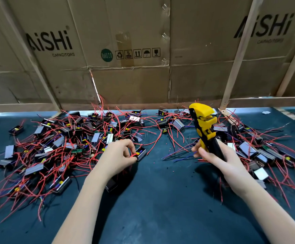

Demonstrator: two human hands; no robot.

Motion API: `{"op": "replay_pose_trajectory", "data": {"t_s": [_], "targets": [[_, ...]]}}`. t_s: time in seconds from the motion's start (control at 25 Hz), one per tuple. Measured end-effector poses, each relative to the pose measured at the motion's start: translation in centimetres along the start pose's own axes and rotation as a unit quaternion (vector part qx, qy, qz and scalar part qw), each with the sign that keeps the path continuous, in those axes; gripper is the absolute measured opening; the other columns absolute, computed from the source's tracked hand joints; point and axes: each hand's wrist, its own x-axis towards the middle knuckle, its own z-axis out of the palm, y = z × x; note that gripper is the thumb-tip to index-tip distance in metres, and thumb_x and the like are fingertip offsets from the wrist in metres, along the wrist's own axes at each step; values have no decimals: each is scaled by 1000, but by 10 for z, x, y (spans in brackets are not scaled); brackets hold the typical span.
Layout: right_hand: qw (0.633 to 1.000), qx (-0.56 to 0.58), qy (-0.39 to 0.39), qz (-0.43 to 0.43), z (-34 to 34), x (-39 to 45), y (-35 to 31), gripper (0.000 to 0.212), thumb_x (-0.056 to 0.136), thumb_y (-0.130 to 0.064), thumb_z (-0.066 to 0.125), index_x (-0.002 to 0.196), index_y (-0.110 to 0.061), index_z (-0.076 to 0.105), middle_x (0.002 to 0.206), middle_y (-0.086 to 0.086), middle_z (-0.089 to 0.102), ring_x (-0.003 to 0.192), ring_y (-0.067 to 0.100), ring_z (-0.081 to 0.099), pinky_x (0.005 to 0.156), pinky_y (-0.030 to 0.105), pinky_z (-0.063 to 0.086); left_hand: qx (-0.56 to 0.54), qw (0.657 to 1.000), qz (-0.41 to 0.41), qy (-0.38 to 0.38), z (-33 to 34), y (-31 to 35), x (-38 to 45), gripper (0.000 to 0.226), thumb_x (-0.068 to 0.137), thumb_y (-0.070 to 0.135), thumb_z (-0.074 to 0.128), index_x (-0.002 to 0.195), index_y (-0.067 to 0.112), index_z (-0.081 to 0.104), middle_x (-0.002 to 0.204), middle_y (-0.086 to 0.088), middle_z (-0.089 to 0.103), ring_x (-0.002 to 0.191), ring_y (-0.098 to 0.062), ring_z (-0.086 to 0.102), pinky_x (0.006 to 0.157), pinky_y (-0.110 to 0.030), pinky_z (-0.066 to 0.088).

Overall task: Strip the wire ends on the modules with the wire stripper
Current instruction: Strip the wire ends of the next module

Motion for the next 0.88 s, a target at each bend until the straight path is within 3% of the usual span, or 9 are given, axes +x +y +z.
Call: {"op": "replay_pose_trajectory", "data": {"t_s": [0.08,0.2,0.36,0.48,0.56,0.6,0.68,0.76,0.88], "targets": [[1000,-1,-1,1,0,0,1,57,69,-72,67,95,-21,64,98,17,64,97,37,58,96,55,42,39,994,-34,94,0,-8,4,17,76,5,69,73,19,60,49,4,56,59,-14,57,63,-32,46],[1000,4,-5,3,0,0,4,42,76,-60,68,94,-22,65,98,16,64,98,37,59,96,50,43,30,976,-64,205,-4,-9,4,8,84,15,70,89,14,63,59,1,56,71,-30,60,68,-36,47],[1000,-3,-6,-3,-3,0,8,27,77,-42,68,94,-21,66,98,14,66,98,35,60,90,36,46,-48,942,-65,325,-36,-10,-5,22,82,30,65,103,24,67,79,11,65,71,-16,60,72,-30,47],[1000,-9,-3,5,-4,1,10,29,76,-44,68,95,-23,66,97,9,69,96,29,63,86,29,46,-175,914,-4,367,-70,-29,-15,35,81,24,46,103,9,68,100,0,68,89,-13,59,83,-27,46],[1000,-5,2,12,-5,2,10,31,73,-46,66,96,-26,67,97,5,70,97,26,64,86,28,47,-256,875,-16,410,-83,-40,-21,36,91,19,39,105,0,67,106,-8,66,97,-17,58,87,-25,44],[1000,-6,3,12,-5,2,10,31,73,-46,65,96,-26,67,98,5,71,98,25,65,86,28,47,-233,868,-68,434,-84,-46,-22,33,95,20,41,103,1,67,105,-10,67,100,-22,59,89,-31,44],[1000,-9,2,8,-6,2,9,32,73,-47,65,97,-26,67,98,4,71,97,23,65,86,28,47,-43,870,-219,440,-78,-59,-23,22,93,19,55,104,5,67,108,-16,65,106,-35,56,92,-42,42],[1000,-16,0,5,-7,2,8,30,75,-45,65,96,-24,67,97,3,71,98,22,65,88,30,47,103,868,-328,359,-70,-65,-24,29,88,18,65,114,4,64,122,-23,57,114,-43,50,96,-47,37],[1000,-16,-1,4,-6,1,6,25,77,-42,64,95,-24,67,96,3,70,97,22,64,86,26,47,106,871,-349,328,-67,-67,-23,43,87,22,69,121,-1,59,131,-26,48,119,-44,46,101,-50,32]]}}
